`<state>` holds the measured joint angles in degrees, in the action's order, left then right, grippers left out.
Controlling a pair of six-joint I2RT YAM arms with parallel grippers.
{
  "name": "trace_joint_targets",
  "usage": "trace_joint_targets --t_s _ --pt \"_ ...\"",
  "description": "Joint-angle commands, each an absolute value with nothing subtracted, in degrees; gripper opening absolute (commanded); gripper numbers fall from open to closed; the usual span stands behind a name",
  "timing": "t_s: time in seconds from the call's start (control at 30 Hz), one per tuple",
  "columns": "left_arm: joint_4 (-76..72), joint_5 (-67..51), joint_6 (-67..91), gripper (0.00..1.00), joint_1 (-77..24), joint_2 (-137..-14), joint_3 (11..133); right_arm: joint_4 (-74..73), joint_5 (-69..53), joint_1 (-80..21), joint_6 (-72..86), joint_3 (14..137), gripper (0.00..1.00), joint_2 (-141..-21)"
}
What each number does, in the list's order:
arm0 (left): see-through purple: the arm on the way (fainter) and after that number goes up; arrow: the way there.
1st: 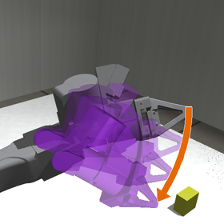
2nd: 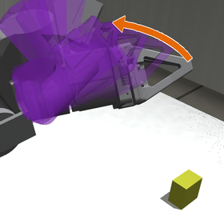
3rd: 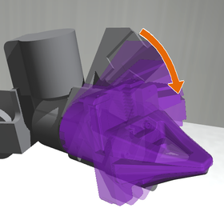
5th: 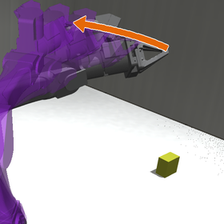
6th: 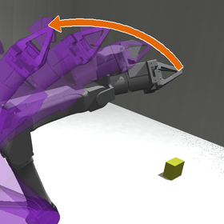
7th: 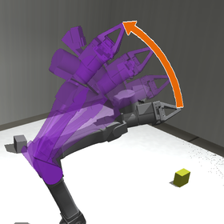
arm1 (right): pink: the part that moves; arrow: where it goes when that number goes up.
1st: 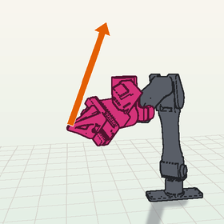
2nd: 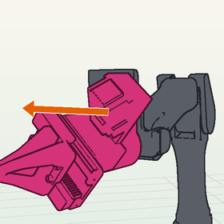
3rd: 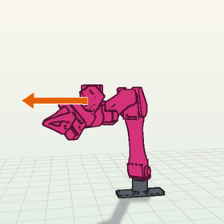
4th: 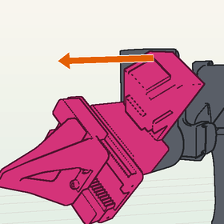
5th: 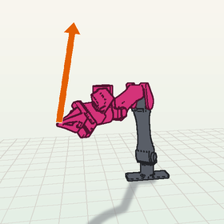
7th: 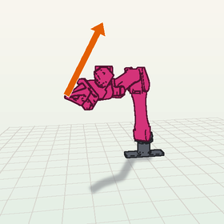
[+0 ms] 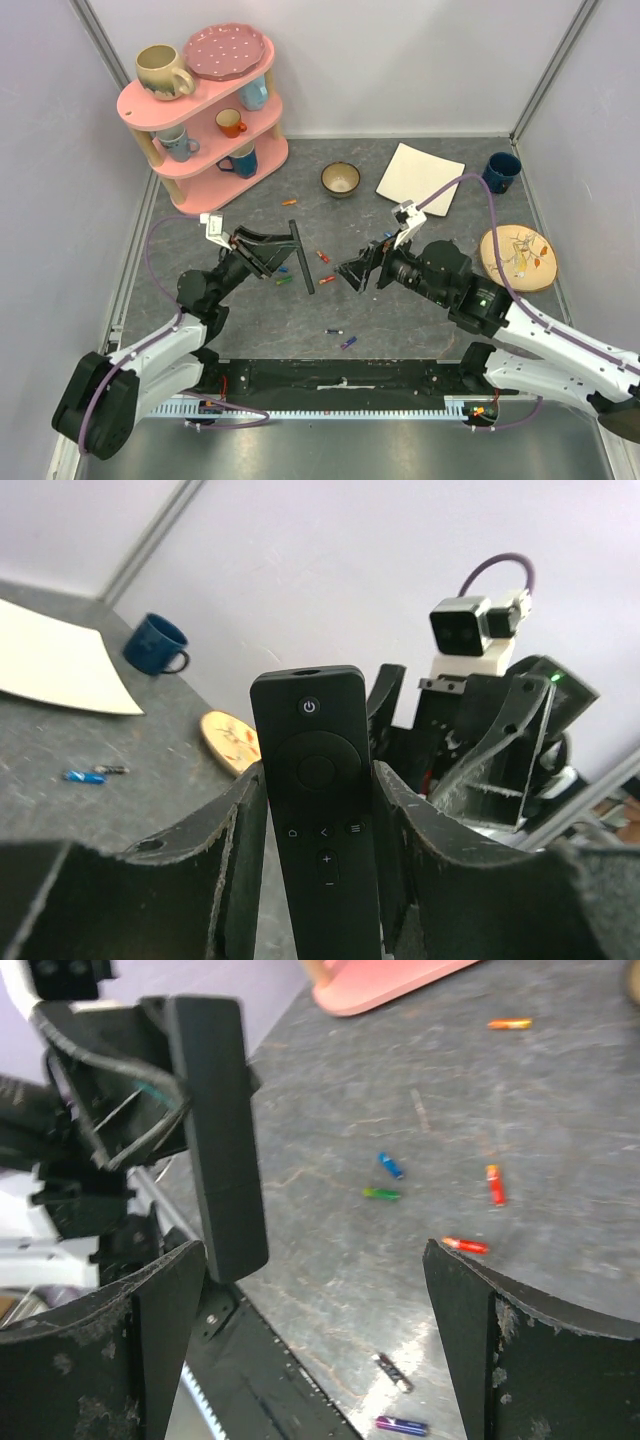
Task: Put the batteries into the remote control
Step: Adjust the remote control.
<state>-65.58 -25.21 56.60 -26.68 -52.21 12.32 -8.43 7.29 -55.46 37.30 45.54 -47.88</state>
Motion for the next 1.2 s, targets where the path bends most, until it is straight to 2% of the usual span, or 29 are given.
trace_joint_targets --t_s 0.0,0.13,0.63,1.17 --pt "-89.01 -30.75 70.28 0.02 -23.48 -57.03 9.59 6.91 -6.67 -54.84 39.46 41.41 0.98 -48.95" --pt "-95.35 -34.27 73.82 0.02 -22.94 -61.34 9.93 14.66 -10.88 -54.93 41.74 37.45 0.98 -49.3" --pt "-95.36 -36.83 74.27 0.02 -22.85 -59.59 10.99 27.86 -17.05 -54.84 45.17 32.96 0.93 -58.35" --pt "-95.01 -35.68 73.83 0.02 -22.94 -58.54 12.92 40.07 -21.62 -54.84 50.89 32.34 0.8 -68.73"
